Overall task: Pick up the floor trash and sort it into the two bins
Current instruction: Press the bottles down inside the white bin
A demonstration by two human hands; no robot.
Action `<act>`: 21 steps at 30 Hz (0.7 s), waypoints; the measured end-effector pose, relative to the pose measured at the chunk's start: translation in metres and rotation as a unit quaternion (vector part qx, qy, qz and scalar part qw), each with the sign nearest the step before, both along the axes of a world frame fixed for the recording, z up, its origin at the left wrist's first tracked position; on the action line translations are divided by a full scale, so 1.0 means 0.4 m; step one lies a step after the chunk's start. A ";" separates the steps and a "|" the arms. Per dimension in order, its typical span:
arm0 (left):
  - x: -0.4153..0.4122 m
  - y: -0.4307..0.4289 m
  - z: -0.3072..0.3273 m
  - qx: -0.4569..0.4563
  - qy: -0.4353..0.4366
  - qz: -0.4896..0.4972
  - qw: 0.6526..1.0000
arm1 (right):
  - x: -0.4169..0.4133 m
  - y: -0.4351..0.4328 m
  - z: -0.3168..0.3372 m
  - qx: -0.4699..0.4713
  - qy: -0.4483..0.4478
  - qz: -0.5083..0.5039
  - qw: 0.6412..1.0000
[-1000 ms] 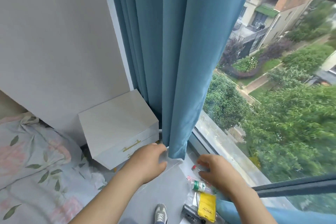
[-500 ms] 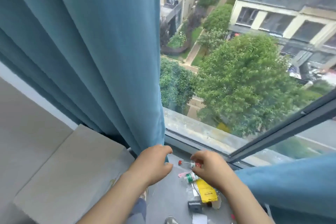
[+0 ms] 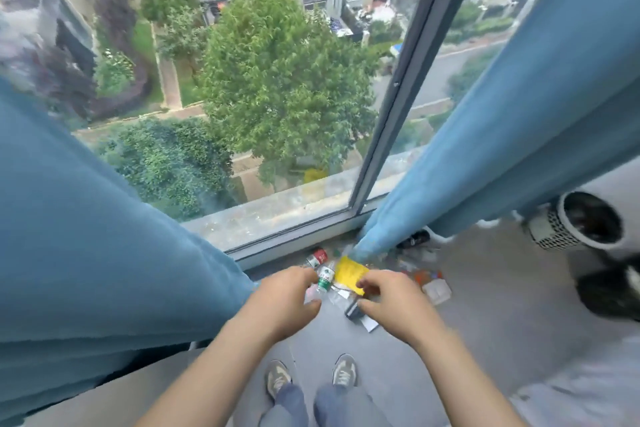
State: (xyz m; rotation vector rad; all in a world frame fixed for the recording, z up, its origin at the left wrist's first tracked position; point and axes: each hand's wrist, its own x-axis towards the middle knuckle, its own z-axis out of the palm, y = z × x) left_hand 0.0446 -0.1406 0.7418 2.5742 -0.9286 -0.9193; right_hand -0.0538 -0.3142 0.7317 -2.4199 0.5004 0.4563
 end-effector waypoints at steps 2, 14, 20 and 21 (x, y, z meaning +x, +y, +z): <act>-0.003 -0.034 -0.017 0.001 0.008 -0.033 0.999 | -0.031 -0.015 -0.007 0.005 0.006 -0.037 0.999; 0.042 -0.185 -0.219 0.074 0.041 -0.023 0.996 | -0.053 -0.170 -0.175 0.040 0.076 -0.106 0.991; 0.099 -0.208 -0.384 0.095 0.054 0.025 0.994 | -0.003 -0.193 -0.322 0.060 0.101 -0.152 0.981; 0.110 -0.208 -0.419 0.095 0.058 0.036 0.993 | 0.007 -0.193 -0.355 0.065 0.105 -0.162 0.979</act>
